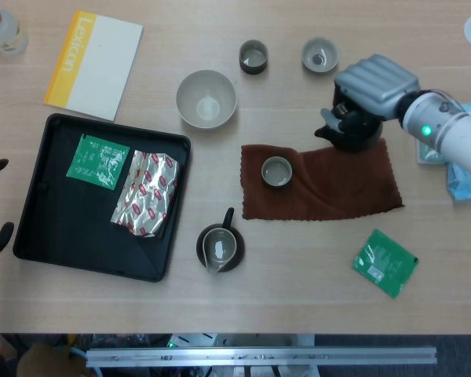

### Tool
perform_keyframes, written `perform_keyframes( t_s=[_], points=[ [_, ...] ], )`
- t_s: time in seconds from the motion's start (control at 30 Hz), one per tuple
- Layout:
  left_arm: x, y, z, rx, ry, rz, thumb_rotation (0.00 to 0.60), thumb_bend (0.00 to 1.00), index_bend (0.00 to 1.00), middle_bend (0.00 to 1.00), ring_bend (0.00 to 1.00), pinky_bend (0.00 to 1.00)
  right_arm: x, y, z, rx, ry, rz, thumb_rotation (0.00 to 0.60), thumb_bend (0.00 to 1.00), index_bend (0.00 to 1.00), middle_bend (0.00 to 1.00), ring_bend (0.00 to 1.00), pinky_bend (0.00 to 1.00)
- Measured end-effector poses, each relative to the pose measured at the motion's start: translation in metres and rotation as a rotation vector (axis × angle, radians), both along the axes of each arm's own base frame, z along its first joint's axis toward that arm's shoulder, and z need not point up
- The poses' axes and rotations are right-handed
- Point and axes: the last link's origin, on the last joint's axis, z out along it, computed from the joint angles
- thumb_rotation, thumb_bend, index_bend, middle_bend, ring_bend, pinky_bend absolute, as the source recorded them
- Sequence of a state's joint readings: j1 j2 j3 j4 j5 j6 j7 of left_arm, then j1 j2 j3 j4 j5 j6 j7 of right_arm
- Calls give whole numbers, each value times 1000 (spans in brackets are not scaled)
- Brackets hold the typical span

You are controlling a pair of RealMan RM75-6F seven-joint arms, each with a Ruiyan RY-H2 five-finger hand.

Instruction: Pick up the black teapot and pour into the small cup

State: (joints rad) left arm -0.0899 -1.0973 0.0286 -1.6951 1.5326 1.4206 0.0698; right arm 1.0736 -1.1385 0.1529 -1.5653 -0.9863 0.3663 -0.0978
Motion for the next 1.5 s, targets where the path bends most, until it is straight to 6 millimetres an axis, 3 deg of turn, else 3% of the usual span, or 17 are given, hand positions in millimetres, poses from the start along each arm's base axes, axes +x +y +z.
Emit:
perform_keyframes(
  t_s=[0.47,0.8,1.5],
  points=[
    [-1,-2,4,19,3,1,600,288,114,186,161,171,36,12,-34,-3,58,140,412,702,926,890,926,410],
    [0,-3,3,23,0,2,600,288,114,185,161,170,43,21,-51,-7,121,210,415,703,927,889,926,410],
    [-3,-5,2,29,-3,10,600,288,114,185,161,171,50,36,-65,-10,236,327,414,702,926,889,926,410]
  ],
)
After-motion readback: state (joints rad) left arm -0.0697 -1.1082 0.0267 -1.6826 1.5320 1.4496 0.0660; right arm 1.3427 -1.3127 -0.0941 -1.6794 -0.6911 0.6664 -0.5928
